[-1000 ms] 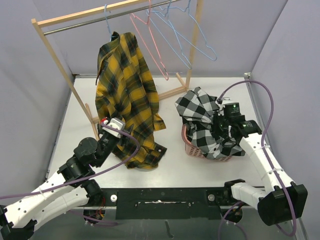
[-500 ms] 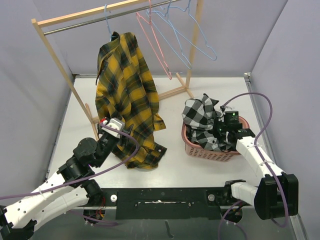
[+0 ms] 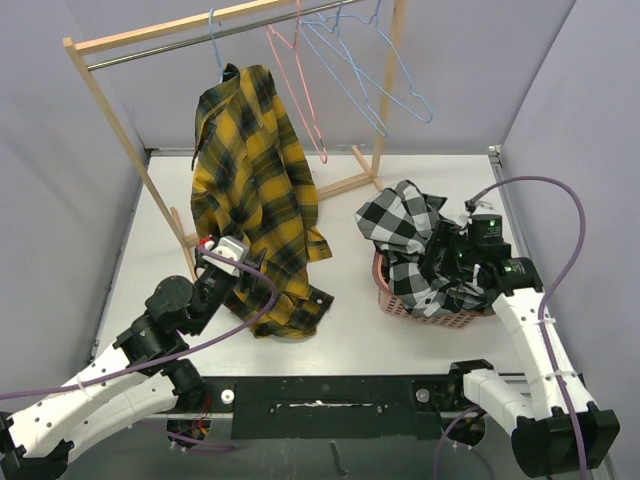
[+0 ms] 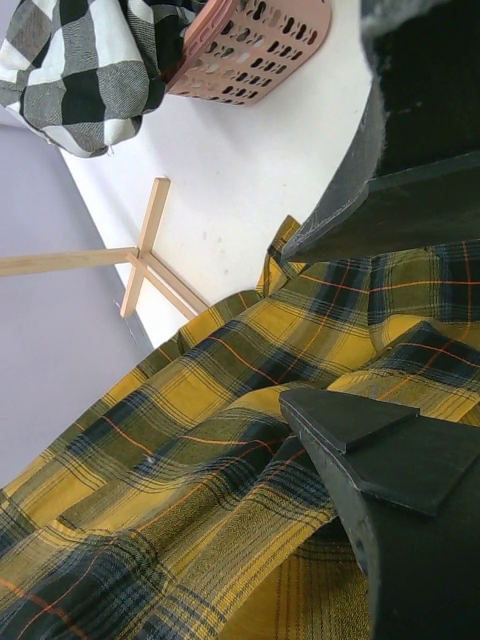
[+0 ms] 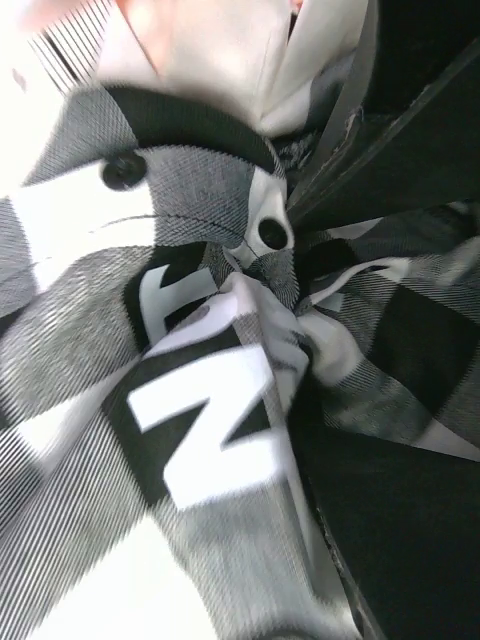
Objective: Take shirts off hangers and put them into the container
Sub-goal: Place the shirt in the bin.
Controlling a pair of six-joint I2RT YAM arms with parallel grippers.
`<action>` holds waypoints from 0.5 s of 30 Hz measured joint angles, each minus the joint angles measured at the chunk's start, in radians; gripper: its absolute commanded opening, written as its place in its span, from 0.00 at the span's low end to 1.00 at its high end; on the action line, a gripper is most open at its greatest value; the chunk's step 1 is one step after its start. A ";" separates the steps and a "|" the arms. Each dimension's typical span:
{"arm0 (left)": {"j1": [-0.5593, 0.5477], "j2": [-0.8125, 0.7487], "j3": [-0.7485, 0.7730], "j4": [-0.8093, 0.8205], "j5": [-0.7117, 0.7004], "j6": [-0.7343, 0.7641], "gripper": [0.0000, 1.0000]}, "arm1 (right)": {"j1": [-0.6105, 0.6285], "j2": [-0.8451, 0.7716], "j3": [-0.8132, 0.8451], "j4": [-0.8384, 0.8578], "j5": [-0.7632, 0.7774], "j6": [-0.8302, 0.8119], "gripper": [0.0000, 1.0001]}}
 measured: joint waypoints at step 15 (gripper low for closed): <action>0.000 0.000 0.000 0.000 0.000 0.000 0.52 | 0.119 0.092 0.353 -0.077 0.008 -0.161 0.81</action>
